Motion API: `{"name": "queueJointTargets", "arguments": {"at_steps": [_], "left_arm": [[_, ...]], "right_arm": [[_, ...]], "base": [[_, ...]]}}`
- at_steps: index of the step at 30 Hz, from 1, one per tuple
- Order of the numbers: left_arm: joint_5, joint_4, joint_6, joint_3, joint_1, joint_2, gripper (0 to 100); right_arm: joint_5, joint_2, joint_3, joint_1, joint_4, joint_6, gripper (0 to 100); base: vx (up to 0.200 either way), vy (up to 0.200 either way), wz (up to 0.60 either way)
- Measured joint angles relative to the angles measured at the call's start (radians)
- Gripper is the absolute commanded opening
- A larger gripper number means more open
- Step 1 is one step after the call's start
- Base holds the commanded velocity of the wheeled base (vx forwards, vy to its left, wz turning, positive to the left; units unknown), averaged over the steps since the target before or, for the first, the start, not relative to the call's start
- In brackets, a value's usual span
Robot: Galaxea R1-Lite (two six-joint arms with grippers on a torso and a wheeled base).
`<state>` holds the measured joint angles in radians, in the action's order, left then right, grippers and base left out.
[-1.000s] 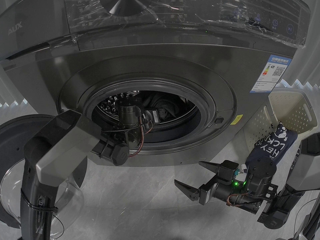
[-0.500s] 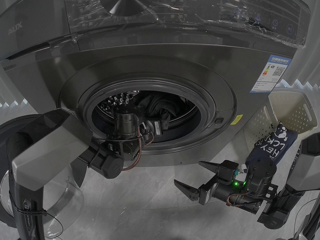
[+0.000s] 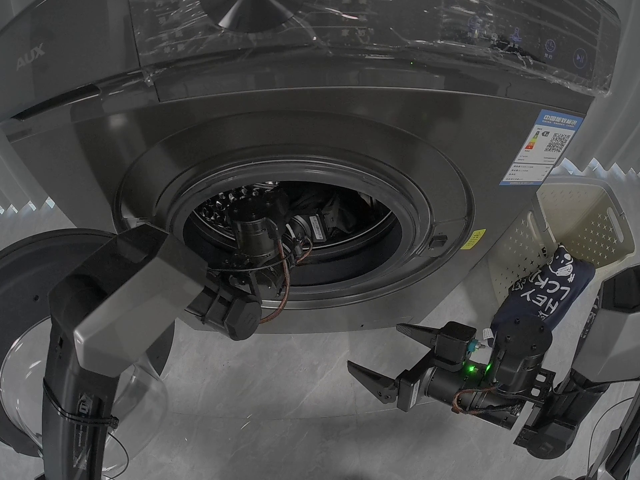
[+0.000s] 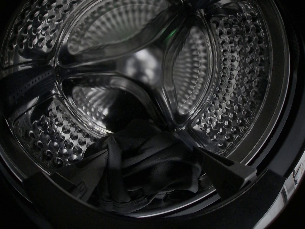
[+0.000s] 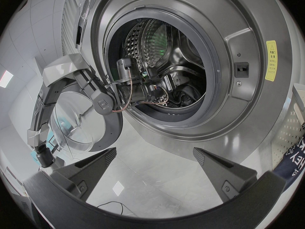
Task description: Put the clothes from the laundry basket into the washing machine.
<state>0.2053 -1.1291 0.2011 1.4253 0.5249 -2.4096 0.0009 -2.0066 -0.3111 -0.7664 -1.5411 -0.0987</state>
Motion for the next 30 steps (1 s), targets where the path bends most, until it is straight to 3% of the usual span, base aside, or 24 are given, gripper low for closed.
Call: {"name": "queueJointTargets", "arguments": {"at_steps": [3,4,15,24,25,30], "left_arm": [[0.0,0.01,0.0,0.017,-0.003,-0.03,100],[0.0,0.016,0.0,0.026,-0.003,-0.039,0],[0.01,0.071,0.005,0.238,-0.028,-0.119,0],[0.066,-0.016,0.01,0.383,-0.037,-0.192,0],[0.066,-0.017,0.01,0.384,-0.037,-0.196,100],[0.066,-0.02,0.009,0.374,-0.041,-0.208,100]], "right_arm": [[0.0,-0.001,-0.001,-0.001,0.0,-0.001,100],[0.0,-0.001,-0.001,-0.001,0.0,-0.001,100],[0.0,-0.003,-0.003,-0.003,0.0,-0.001,100],[-0.001,-0.003,-0.011,-0.005,0.0,-0.001,100],[-0.001,-0.003,-0.011,-0.006,0.0,-0.001,100],[-0.001,-0.003,-0.013,-0.006,0.0,-0.001,100]], "base": [[0.0,0.0,0.0],[0.0,0.0,0.0],[0.0,0.0,0.0],[0.0,0.0,0.0],[0.0,0.0,0.0],[0.0,0.0,0.0]]}}
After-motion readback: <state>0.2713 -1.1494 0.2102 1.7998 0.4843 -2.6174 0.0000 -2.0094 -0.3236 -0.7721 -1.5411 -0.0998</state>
